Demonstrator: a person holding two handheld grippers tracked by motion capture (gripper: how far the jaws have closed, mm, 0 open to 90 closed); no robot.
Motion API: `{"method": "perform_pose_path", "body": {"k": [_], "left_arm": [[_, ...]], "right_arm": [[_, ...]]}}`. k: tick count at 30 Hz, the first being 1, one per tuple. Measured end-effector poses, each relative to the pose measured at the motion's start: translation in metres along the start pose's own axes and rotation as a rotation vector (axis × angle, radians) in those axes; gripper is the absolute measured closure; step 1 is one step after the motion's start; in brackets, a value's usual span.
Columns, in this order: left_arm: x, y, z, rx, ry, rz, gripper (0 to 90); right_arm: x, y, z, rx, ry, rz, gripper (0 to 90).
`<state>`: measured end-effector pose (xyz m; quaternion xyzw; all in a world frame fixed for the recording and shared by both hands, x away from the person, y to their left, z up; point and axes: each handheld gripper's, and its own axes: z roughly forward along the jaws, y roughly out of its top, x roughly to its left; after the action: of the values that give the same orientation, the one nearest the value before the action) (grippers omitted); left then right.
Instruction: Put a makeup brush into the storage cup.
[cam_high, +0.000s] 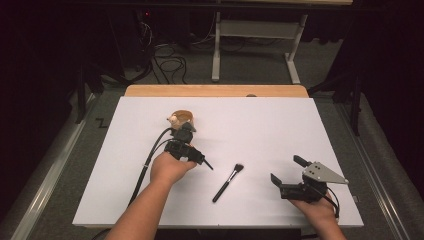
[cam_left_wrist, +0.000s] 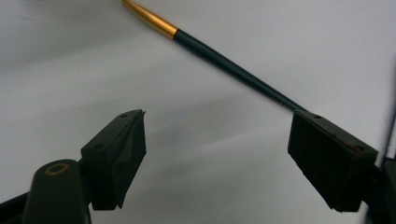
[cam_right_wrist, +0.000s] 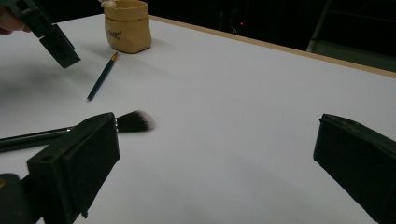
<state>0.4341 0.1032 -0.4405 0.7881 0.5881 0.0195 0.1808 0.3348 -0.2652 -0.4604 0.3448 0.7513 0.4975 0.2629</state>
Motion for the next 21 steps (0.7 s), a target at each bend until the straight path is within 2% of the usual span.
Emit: {"method": "perform_pose_path", "body": {"k": [5,9,12,21], "left_arm": [[-0.009,0.006,0.011,0.015,0.006,0.000,20.9],[-0.011,0.013,0.017,0.041,0.018,-0.009,23.7],[-0.008,0.019,0.016,0.044,0.019,-0.035,25.0],[-0.009,0.031,0.015,0.049,0.024,-0.057,33.5]], "right_arm": [[0.001,0.000,-0.001,-0.004,0.000,0.002,0.9],[0.001,0.000,-0.002,-0.004,0.003,0.006,0.9],[0.001,0.000,-0.002,-0.004,0.004,0.006,0.9],[0.001,0.001,-0.002,-0.012,0.007,0.000,0.9]]}}
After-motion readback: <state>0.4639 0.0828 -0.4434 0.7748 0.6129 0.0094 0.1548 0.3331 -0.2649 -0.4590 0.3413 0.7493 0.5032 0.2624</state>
